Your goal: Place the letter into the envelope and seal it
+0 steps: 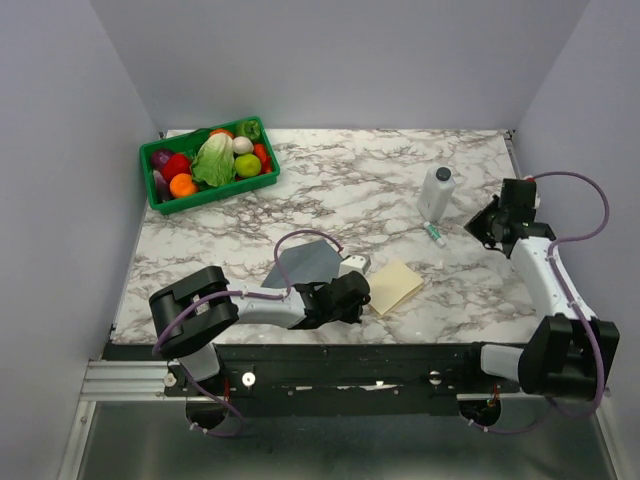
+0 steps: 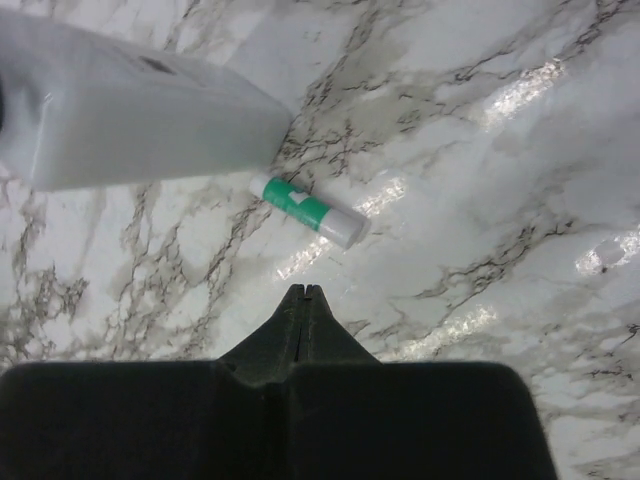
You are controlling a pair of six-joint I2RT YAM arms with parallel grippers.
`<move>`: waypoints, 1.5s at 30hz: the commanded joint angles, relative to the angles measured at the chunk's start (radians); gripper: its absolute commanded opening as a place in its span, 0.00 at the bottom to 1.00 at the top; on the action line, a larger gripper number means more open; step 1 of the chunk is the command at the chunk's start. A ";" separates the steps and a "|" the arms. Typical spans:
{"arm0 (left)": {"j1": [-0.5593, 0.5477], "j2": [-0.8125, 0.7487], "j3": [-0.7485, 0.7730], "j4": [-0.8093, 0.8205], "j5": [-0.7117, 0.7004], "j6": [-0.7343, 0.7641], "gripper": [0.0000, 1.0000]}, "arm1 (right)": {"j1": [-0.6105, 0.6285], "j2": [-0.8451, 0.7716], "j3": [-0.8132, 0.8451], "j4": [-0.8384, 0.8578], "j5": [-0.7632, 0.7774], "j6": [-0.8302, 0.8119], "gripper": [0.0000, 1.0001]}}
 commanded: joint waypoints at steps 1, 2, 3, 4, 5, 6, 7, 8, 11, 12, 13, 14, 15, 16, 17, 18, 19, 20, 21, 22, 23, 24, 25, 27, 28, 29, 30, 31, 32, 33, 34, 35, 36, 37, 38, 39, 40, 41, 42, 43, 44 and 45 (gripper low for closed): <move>-0.006 -0.017 -0.031 -0.026 -0.021 -0.009 0.00 | -0.125 0.118 0.060 -0.025 -0.163 0.016 0.01; -0.006 -0.016 -0.033 -0.026 -0.021 -0.008 0.00 | -0.143 0.141 0.076 -0.025 -0.163 0.013 0.01; -0.006 -0.016 -0.031 -0.027 -0.018 -0.006 0.00 | -0.149 0.189 0.094 -0.026 -0.166 0.010 0.01; -0.006 -0.017 -0.031 -0.032 -0.020 -0.005 0.00 | -0.152 0.207 0.108 -0.026 -0.169 0.002 0.01; -0.006 -0.019 -0.031 -0.035 -0.023 -0.003 0.00 | -0.156 0.225 0.129 -0.028 -0.177 -0.004 0.01; -0.006 -0.022 -0.031 -0.037 -0.026 -0.003 0.00 | -0.156 0.239 0.136 -0.028 -0.181 -0.012 0.01; -0.006 -0.025 -0.033 -0.038 -0.030 -0.002 0.00 | -0.156 0.239 0.136 -0.026 -0.186 -0.019 0.01; -0.006 -0.026 -0.033 -0.040 -0.035 -0.002 0.00 | -0.156 0.233 0.128 -0.020 -0.194 -0.028 0.01; -0.006 -0.023 -0.028 -0.037 -0.041 0.001 0.00 | -0.154 0.170 0.052 0.024 -0.230 -0.053 0.01; -0.006 -0.020 -0.025 -0.035 -0.038 0.003 0.00 | -0.154 0.146 -0.003 0.035 -0.244 -0.062 0.01; -0.006 -0.016 -0.019 -0.035 -0.037 0.003 0.00 | -0.152 0.098 -0.033 0.055 -0.258 -0.067 0.01; -0.006 -0.008 -0.014 -0.035 -0.035 0.003 0.00 | -0.148 0.069 -0.063 0.062 -0.288 -0.074 0.01; -0.006 -0.006 -0.016 -0.034 -0.029 0.003 0.00 | -0.140 0.038 -0.102 0.072 -0.296 -0.078 0.01; -0.006 -0.005 -0.017 -0.027 -0.030 0.001 0.00 | -0.130 0.008 -0.166 0.088 -0.299 -0.082 0.01; -0.006 -0.003 -0.020 -0.024 -0.029 0.000 0.00 | -0.096 -0.066 -0.204 0.099 -0.307 -0.087 0.01; -0.006 -0.002 -0.022 -0.021 -0.029 -0.002 0.00 | -0.073 -0.098 -0.235 0.115 -0.309 -0.090 0.01; -0.006 -0.002 -0.025 -0.018 -0.026 -0.003 0.00 | -0.045 -0.136 -0.287 0.131 -0.306 -0.088 0.01; -0.006 0.003 -0.025 -0.020 -0.026 -0.003 0.00 | 0.020 -0.190 -0.307 0.145 -0.304 -0.087 0.01; -0.006 0.004 -0.023 -0.020 -0.026 -0.002 0.00 | 0.053 -0.215 -0.326 0.159 -0.297 -0.084 0.01; -0.006 0.006 -0.025 -0.020 -0.024 -0.003 0.00 | 0.079 -0.233 -0.343 0.179 -0.289 -0.079 0.01; -0.006 0.006 -0.025 -0.020 -0.026 -0.003 0.00 | 0.129 -0.243 -0.367 0.193 -0.295 -0.073 0.01; -0.006 0.006 -0.025 -0.020 -0.026 -0.006 0.00 | 0.140 -0.240 -0.381 0.211 -0.310 -0.073 0.01; -0.006 0.006 -0.025 -0.018 -0.024 -0.009 0.00 | 0.145 -0.230 -0.390 0.240 -0.324 -0.072 0.01; -0.006 0.006 -0.025 -0.015 -0.023 -0.013 0.00 | 0.151 -0.179 -0.401 0.262 -0.367 -0.081 0.01; -0.006 0.006 -0.022 -0.014 -0.021 -0.014 0.00 | 0.154 -0.158 -0.400 0.276 -0.376 -0.085 0.01; -0.006 0.006 -0.022 -0.014 -0.020 -0.014 0.00 | 0.165 -0.140 -0.398 0.282 -0.390 -0.094 0.01; -0.006 0.006 -0.020 -0.014 -0.020 -0.014 0.00 | 0.173 -0.123 -0.386 0.285 -0.390 -0.098 0.01; -0.006 0.006 -0.019 -0.014 -0.017 -0.016 0.00 | 0.182 -0.084 -0.378 0.286 -0.389 -0.101 0.01; -0.006 0.006 -0.020 -0.014 -0.017 -0.016 0.00 | 0.202 -0.066 -0.369 0.288 -0.381 -0.105 0.01; -0.006 0.006 -0.020 -0.012 -0.017 -0.016 0.00 | 0.211 -0.048 -0.351 0.290 -0.378 -0.107 0.01; -0.008 0.006 -0.022 -0.014 -0.015 -0.016 0.00 | 0.220 -0.017 -0.341 0.294 -0.375 -0.107 0.01; -0.006 0.004 -0.022 -0.014 -0.015 -0.017 0.00 | 0.235 0.001 -0.332 0.297 -0.372 -0.108 0.01; -0.008 0.003 -0.023 -0.012 -0.015 -0.019 0.00 | 0.245 0.015 -0.323 0.300 -0.370 -0.108 0.01; -0.008 0.003 -0.025 -0.011 -0.014 -0.022 0.00 | 0.252 0.030 -0.308 0.302 -0.367 -0.110 0.01; -0.008 0.001 -0.026 -0.009 -0.015 -0.023 0.00 | 0.269 0.061 -0.297 0.300 -0.361 -0.113 0.01; -0.008 0.001 -0.028 -0.007 -0.015 -0.026 0.00 | 0.278 0.073 -0.291 0.300 -0.349 -0.114 0.01; -0.009 0.003 -0.029 -0.006 -0.015 -0.028 0.00 | 0.286 0.089 -0.282 0.296 -0.340 -0.116 0.01; -0.009 0.003 -0.031 -0.006 -0.015 -0.028 0.00 | 0.301 0.099 -0.275 0.288 -0.324 -0.117 0.01; -0.008 0.001 -0.033 -0.006 -0.015 -0.029 0.00 | 0.308 0.119 -0.272 0.277 -0.285 -0.116 0.01; -0.009 0.001 -0.034 -0.007 -0.017 -0.031 0.00 | 0.315 0.125 -0.269 0.253 -0.260 -0.114 0.01; -0.009 0.000 -0.036 -0.007 -0.018 -0.032 0.00 | 0.331 0.130 -0.268 0.238 -0.231 -0.108 0.01; -0.009 -0.003 -0.037 -0.007 -0.020 -0.032 0.00 | 0.338 0.139 -0.266 0.222 -0.171 -0.105 0.01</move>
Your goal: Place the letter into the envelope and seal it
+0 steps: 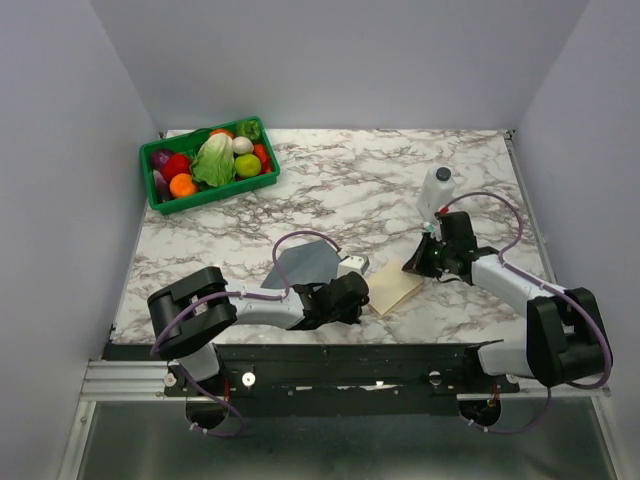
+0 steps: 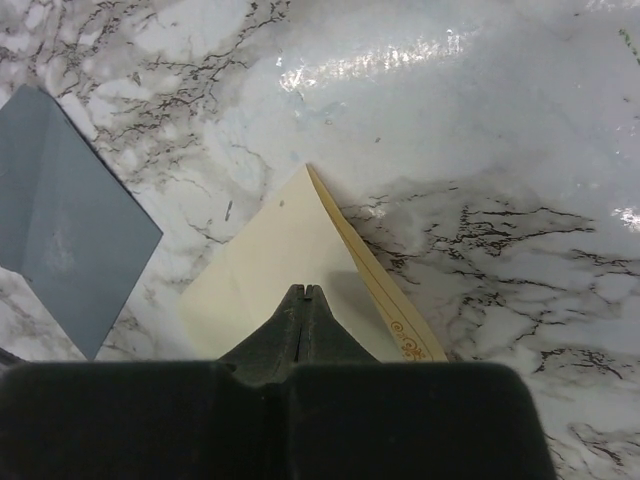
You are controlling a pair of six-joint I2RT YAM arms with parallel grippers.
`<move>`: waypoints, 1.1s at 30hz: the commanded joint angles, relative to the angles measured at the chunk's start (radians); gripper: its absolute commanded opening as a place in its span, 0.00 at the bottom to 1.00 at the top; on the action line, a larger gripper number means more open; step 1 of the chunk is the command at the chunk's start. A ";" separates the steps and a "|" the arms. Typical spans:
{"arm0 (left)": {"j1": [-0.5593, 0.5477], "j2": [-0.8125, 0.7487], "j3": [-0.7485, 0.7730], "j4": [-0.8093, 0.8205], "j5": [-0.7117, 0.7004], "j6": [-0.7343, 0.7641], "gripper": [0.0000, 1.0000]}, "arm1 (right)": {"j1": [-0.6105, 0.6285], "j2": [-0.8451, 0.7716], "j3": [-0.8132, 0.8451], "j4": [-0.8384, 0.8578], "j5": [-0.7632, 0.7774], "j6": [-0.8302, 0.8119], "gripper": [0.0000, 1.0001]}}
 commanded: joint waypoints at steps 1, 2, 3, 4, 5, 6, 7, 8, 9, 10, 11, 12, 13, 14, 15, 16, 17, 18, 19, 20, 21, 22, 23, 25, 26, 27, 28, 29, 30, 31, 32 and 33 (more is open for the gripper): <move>-0.008 0.005 -0.027 -0.013 -0.022 -0.012 0.00 | 0.040 0.034 0.024 -0.074 0.171 -0.003 0.01; -0.006 0.005 -0.030 -0.015 -0.025 -0.012 0.00 | 0.054 0.037 0.028 -0.088 0.196 0.003 0.01; -0.006 0.005 -0.032 -0.016 -0.027 -0.012 0.00 | 0.057 0.041 0.033 -0.105 0.225 0.004 0.01; -0.008 0.007 -0.032 -0.019 -0.029 -0.012 0.00 | 0.066 0.047 0.039 -0.129 0.241 0.006 0.01; -0.008 0.010 -0.032 -0.021 -0.029 -0.011 0.00 | 0.088 0.050 0.047 -0.149 0.259 0.015 0.01; -0.008 0.013 -0.030 -0.022 -0.030 -0.011 0.00 | 0.097 0.057 0.066 -0.169 0.279 0.018 0.01; -0.008 0.013 -0.030 -0.024 -0.029 -0.009 0.00 | 0.106 0.069 0.074 -0.203 0.314 0.023 0.01; -0.006 0.016 -0.029 -0.025 -0.030 -0.009 0.00 | 0.126 0.072 0.080 -0.218 0.328 0.030 0.01; -0.006 0.018 -0.027 -0.027 -0.032 -0.008 0.00 | 0.136 0.078 0.085 -0.230 0.348 0.036 0.01; -0.006 0.018 -0.024 -0.030 -0.035 -0.008 0.00 | 0.145 0.080 0.087 -0.247 0.356 0.041 0.01; -0.006 0.022 -0.020 -0.033 -0.038 -0.006 0.00 | 0.160 0.080 0.085 -0.254 0.359 0.053 0.01; -0.006 0.022 -0.017 -0.036 -0.044 -0.006 0.00 | 0.169 0.081 0.081 -0.260 0.365 0.059 0.01; -0.006 0.022 -0.013 -0.045 -0.047 -0.006 0.00 | 0.177 0.081 0.071 -0.267 0.365 0.067 0.01; -0.005 0.024 -0.009 -0.048 -0.051 -0.005 0.00 | 0.191 0.075 0.064 -0.270 0.366 0.082 0.01; -0.003 0.024 -0.006 -0.053 -0.056 -0.005 0.00 | 0.197 0.074 0.056 -0.272 0.362 0.092 0.01; -0.002 0.025 -0.004 -0.061 -0.062 -0.003 0.00 | 0.203 0.067 0.050 -0.272 0.360 0.098 0.01; 0.004 0.025 -0.003 -0.065 -0.065 -0.003 0.00 | 0.211 0.063 0.029 -0.272 0.357 0.115 0.01; 0.009 0.027 -0.001 -0.068 -0.067 -0.002 0.00 | 0.215 0.049 0.021 -0.272 0.354 0.122 0.01; 0.012 0.027 0.000 -0.074 -0.070 0.002 0.00 | 0.220 0.040 0.008 -0.272 0.353 0.130 0.01; 0.017 0.027 0.000 -0.076 -0.071 0.003 0.00 | 0.226 0.031 -0.011 -0.272 0.353 0.145 0.01; 0.027 0.027 0.002 -0.079 -0.073 0.005 0.00 | 0.228 0.008 -0.024 -0.272 0.347 0.151 0.01; 0.033 0.027 0.002 -0.079 -0.073 0.006 0.00 | 0.228 -0.003 -0.033 -0.272 0.343 0.156 0.01; 0.038 0.027 0.002 -0.079 -0.070 0.012 0.00 | 0.231 -0.018 -0.044 -0.272 0.339 0.167 0.01; 0.056 0.027 0.005 -0.079 -0.065 0.020 0.00 | 0.234 -0.055 -0.071 -0.270 0.320 0.175 0.01; 0.061 0.028 0.010 -0.079 -0.064 0.028 0.00 | 0.237 -0.066 -0.081 -0.270 0.313 0.179 0.01; 0.066 0.031 0.013 -0.079 -0.062 0.034 0.00 | 0.240 -0.075 -0.093 -0.270 0.296 0.184 0.01; 0.075 0.033 0.019 -0.079 -0.061 0.038 0.00 | 0.243 -0.097 -0.100 -0.269 0.290 0.187 0.01; 0.081 0.036 0.028 -0.079 -0.059 0.043 0.00 | 0.248 -0.104 -0.107 -0.269 0.290 0.193 0.01; 0.084 0.039 0.034 -0.099 -0.056 0.055 0.00 | 0.255 -0.114 -0.111 -0.269 0.272 0.196 0.01; 0.092 0.041 0.040 -0.101 -0.055 0.058 0.00 | 0.261 -0.121 -0.120 -0.269 0.261 0.199 0.01; 0.095 0.048 0.052 -0.101 -0.053 0.063 0.00 | 0.264 -0.135 -0.124 -0.267 0.255 0.204 0.01; 0.096 0.051 0.059 -0.102 -0.049 0.069 0.00 | 0.275 -0.140 -0.128 -0.266 0.244 0.207 0.01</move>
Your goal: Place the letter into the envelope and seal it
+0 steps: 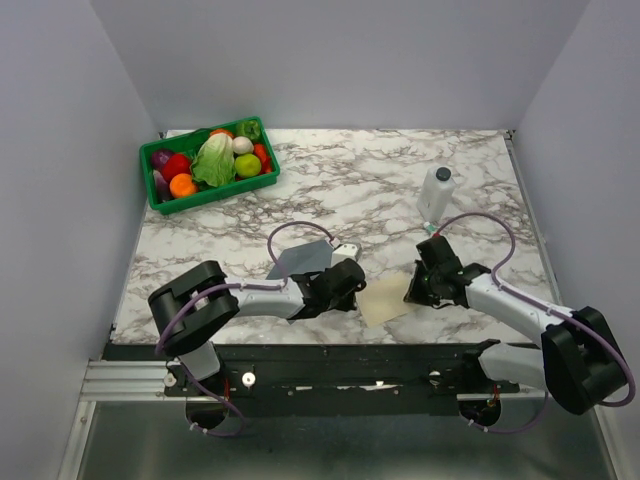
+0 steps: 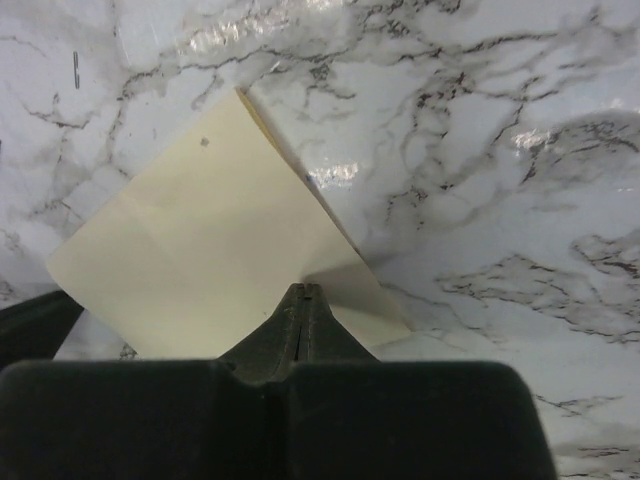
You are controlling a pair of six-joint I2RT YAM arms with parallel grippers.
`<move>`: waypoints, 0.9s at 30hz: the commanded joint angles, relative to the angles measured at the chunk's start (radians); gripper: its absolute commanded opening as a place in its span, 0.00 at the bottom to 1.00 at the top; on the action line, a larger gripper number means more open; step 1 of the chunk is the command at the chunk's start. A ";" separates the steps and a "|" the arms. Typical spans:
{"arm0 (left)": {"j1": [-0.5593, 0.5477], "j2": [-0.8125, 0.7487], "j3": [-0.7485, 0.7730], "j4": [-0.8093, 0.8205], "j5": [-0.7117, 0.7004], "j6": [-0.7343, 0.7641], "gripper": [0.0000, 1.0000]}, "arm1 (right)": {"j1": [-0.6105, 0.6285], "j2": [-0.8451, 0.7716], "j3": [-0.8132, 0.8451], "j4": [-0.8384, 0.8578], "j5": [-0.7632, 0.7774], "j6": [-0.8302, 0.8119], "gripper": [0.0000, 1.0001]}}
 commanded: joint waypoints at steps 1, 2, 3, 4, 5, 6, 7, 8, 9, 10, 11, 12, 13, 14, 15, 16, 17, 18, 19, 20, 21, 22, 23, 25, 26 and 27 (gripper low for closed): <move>0.017 0.043 0.036 -0.072 -0.024 0.048 0.00 | 0.035 -0.026 -0.047 -0.052 -0.056 0.031 0.01; 0.018 0.053 0.050 -0.072 -0.023 0.050 0.00 | 0.044 -0.032 -0.050 -0.051 -0.061 0.040 0.01; 0.018 0.060 0.056 -0.072 -0.018 0.052 0.00 | 0.050 -0.037 -0.053 -0.049 -0.072 0.043 0.01; 0.018 0.064 0.062 -0.071 -0.015 0.056 0.00 | 0.055 -0.040 -0.054 -0.045 -0.076 0.044 0.01; 0.018 0.075 0.071 -0.069 -0.009 0.056 0.00 | 0.059 -0.044 -0.059 -0.045 -0.083 0.053 0.01; 0.018 0.079 0.076 -0.069 -0.008 0.056 0.00 | 0.072 -0.052 -0.060 -0.045 -0.087 0.060 0.01; 0.018 0.086 0.081 -0.069 -0.006 0.058 0.00 | 0.079 -0.057 -0.062 -0.046 -0.087 0.063 0.01; 0.018 0.092 0.088 -0.070 -0.006 0.061 0.00 | 0.085 -0.063 -0.066 -0.048 -0.087 0.073 0.01; 0.020 0.096 0.093 -0.069 -0.006 0.064 0.00 | 0.099 -0.066 -0.070 -0.048 -0.089 0.078 0.01; 0.020 0.098 0.099 -0.077 -0.008 0.068 0.00 | 0.104 -0.077 -0.071 -0.051 -0.090 0.083 0.01; 0.021 0.107 0.116 -0.081 -0.012 0.081 0.00 | 0.108 -0.081 -0.074 -0.052 -0.092 0.092 0.01; 0.024 0.109 0.125 -0.090 -0.015 0.087 0.00 | 0.118 -0.086 -0.080 -0.054 -0.092 0.098 0.01; 0.030 0.113 0.134 -0.104 -0.020 0.093 0.00 | 0.124 -0.095 -0.082 -0.061 -0.092 0.100 0.01; 0.035 0.116 0.151 -0.110 -0.021 0.101 0.00 | 0.128 -0.101 -0.085 -0.066 -0.090 0.107 0.01; 0.041 0.118 0.157 -0.116 -0.023 0.111 0.00 | 0.135 -0.106 -0.091 -0.069 -0.087 0.109 0.01; 0.052 0.118 0.165 -0.123 -0.023 0.117 0.00 | 0.136 -0.113 -0.096 -0.075 -0.089 0.112 0.01; 0.060 0.119 0.180 -0.127 -0.021 0.124 0.00 | 0.138 -0.129 -0.100 -0.078 -0.090 0.118 0.01; 0.066 0.122 0.188 -0.129 -0.018 0.139 0.00 | 0.142 -0.136 -0.105 -0.080 -0.092 0.121 0.01; 0.072 0.124 0.197 -0.135 -0.017 0.145 0.00 | 0.142 -0.144 -0.112 -0.083 -0.098 0.124 0.01; 0.083 0.133 0.217 -0.139 -0.017 0.153 0.00 | 0.144 -0.162 -0.116 -0.084 -0.101 0.132 0.01; 0.087 0.136 0.226 -0.144 -0.012 0.159 0.00 | 0.145 -0.172 -0.119 -0.087 -0.104 0.136 0.01; 0.092 0.141 0.237 -0.150 -0.011 0.174 0.00 | 0.147 -0.182 -0.122 -0.089 -0.110 0.139 0.01; 0.098 0.145 0.258 -0.152 -0.009 0.179 0.00 | 0.148 -0.193 -0.126 -0.089 -0.115 0.144 0.01; 0.101 0.165 0.280 -0.158 0.003 0.191 0.00 | 0.153 -0.225 -0.129 -0.080 -0.138 0.153 0.01; 0.101 0.173 0.300 -0.158 0.008 0.194 0.00 | 0.153 -0.236 -0.134 -0.072 -0.150 0.155 0.01; 0.101 0.187 0.308 -0.156 0.012 0.196 0.00 | 0.156 -0.259 -0.136 -0.063 -0.165 0.155 0.01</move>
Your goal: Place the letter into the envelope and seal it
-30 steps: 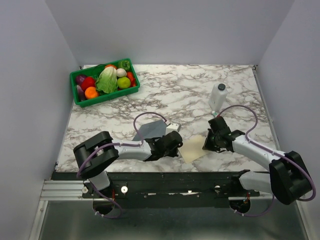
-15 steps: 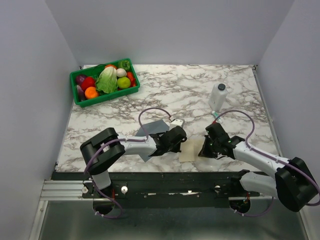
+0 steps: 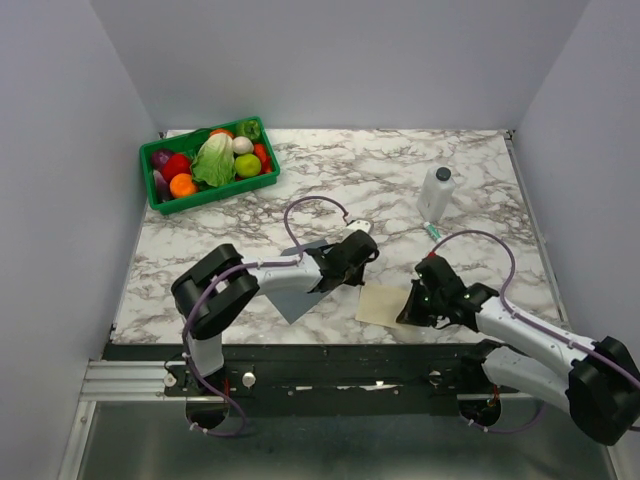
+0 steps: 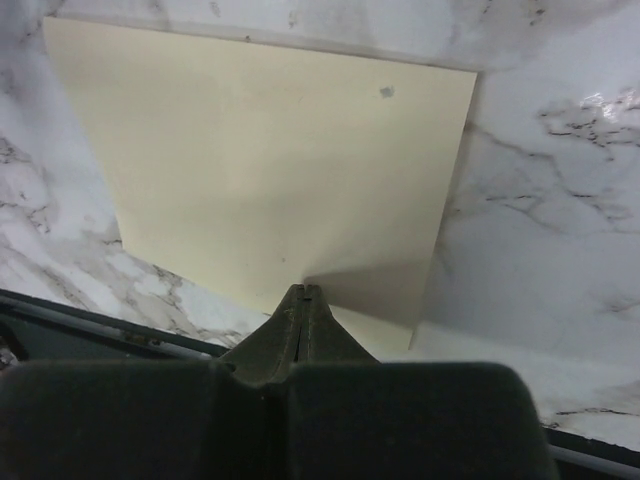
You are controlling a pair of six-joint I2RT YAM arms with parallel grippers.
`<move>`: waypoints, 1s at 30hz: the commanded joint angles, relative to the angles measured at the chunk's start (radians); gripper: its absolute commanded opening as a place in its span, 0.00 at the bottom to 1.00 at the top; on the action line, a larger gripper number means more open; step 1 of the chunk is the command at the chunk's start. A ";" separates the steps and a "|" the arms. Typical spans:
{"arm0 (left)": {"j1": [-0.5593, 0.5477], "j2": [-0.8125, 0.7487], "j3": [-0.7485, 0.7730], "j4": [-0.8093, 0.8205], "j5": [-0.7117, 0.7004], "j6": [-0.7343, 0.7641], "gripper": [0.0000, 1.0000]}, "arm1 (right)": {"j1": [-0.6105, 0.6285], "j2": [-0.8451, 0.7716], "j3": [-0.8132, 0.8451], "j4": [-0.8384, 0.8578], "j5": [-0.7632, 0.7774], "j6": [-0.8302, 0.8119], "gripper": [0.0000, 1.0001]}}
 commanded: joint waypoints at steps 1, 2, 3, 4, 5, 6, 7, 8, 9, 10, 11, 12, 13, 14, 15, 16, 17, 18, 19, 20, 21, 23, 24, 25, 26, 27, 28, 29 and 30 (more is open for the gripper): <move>-0.001 0.045 0.065 -0.022 0.024 0.045 0.00 | 0.011 -0.070 -0.021 0.024 -0.096 0.027 0.01; 0.001 0.053 0.079 -0.022 0.030 0.046 0.00 | 0.011 -0.082 -0.024 0.037 -0.113 0.029 0.01; 0.001 0.064 0.085 -0.022 0.033 0.046 0.00 | 0.013 -0.098 -0.030 0.053 -0.130 0.033 0.01; 0.001 0.068 0.090 -0.023 0.038 0.046 0.00 | 0.013 -0.122 -0.030 0.071 -0.158 0.036 0.01; 0.001 0.068 0.095 -0.025 0.035 0.046 0.00 | 0.015 -0.140 -0.030 0.077 -0.164 0.038 0.01; 0.001 0.059 0.093 -0.028 0.027 0.045 0.00 | 0.015 -0.159 -0.021 0.077 -0.167 0.035 0.01; 0.001 0.050 0.090 -0.034 0.021 0.045 0.00 | 0.015 -0.200 -0.015 0.068 -0.155 0.030 0.01; 0.002 0.041 0.081 -0.037 0.014 0.046 0.00 | 0.013 -0.225 -0.004 0.058 -0.141 0.024 0.02; 0.002 0.010 0.073 -0.039 -0.003 0.045 0.00 | 0.013 -0.246 0.008 0.041 -0.120 0.009 0.03; 0.002 -0.005 0.067 -0.048 -0.011 0.046 0.00 | 0.013 -0.272 0.035 0.004 -0.065 -0.001 0.05; 0.002 -0.023 0.053 -0.054 -0.020 0.045 0.00 | 0.015 -0.304 0.049 -0.017 -0.034 -0.004 0.08; 0.002 -0.060 0.046 -0.060 -0.034 0.043 0.00 | 0.013 -0.318 0.065 -0.040 0.000 -0.020 0.09; 0.002 -0.077 0.036 -0.066 -0.039 0.043 0.00 | 0.010 -0.323 0.103 -0.094 0.070 -0.027 0.10; 0.002 -0.099 0.015 -0.071 -0.043 0.039 0.00 | 0.011 -0.308 0.123 -0.125 0.104 -0.033 0.13; 0.002 -0.140 0.003 -0.072 -0.049 0.034 0.00 | 0.011 -0.293 0.147 -0.155 0.145 -0.048 0.14; 0.002 -0.161 -0.011 -0.074 -0.052 0.020 0.00 | 0.010 -0.271 0.170 -0.216 0.213 -0.054 0.14; -0.001 -0.183 -0.040 -0.072 -0.054 0.014 0.00 | 0.010 -0.242 0.210 -0.237 0.241 -0.060 0.14; -0.005 -0.223 -0.056 -0.071 -0.052 0.009 0.00 | 0.010 -0.187 0.224 -0.252 0.264 -0.076 0.14; -0.015 -0.243 -0.069 -0.068 -0.054 -0.007 0.00 | 0.008 -0.158 0.236 -0.266 0.303 -0.082 0.14; -0.024 -0.258 -0.091 -0.068 -0.057 -0.012 0.00 | 0.007 -0.130 0.259 -0.266 0.321 -0.086 0.14; -0.054 -0.287 -0.099 -0.066 -0.060 -0.017 0.00 | 0.002 -0.072 0.270 -0.265 0.333 -0.100 0.13; -0.094 -0.307 -0.115 -0.071 -0.075 -0.029 0.00 | -0.014 -0.020 0.295 -0.262 0.362 -0.114 0.09; -0.131 -0.321 -0.119 -0.071 -0.078 -0.035 0.00 | -0.042 0.008 0.313 -0.257 0.365 -0.134 0.08; -0.152 -0.326 -0.126 -0.057 -0.078 -0.041 0.00 | -0.060 0.043 0.316 -0.240 0.355 -0.148 0.07; -0.171 -0.330 -0.143 -0.043 -0.072 -0.049 0.00 | -0.080 0.059 0.318 -0.226 0.342 -0.163 0.05; -0.185 -0.333 -0.152 -0.031 -0.066 -0.066 0.00 | -0.129 0.071 0.312 -0.211 0.322 -0.194 0.05; -0.215 -0.334 -0.158 -0.005 -0.063 -0.076 0.00 | -0.155 0.094 0.309 -0.177 0.275 -0.209 0.04; -0.228 -0.330 -0.172 0.003 -0.062 -0.086 0.00 | -0.180 0.106 0.306 -0.163 0.253 -0.223 0.03; -0.243 -0.323 -0.178 0.009 -0.063 -0.104 0.00 | -0.215 0.118 0.306 -0.153 0.238 -0.244 0.03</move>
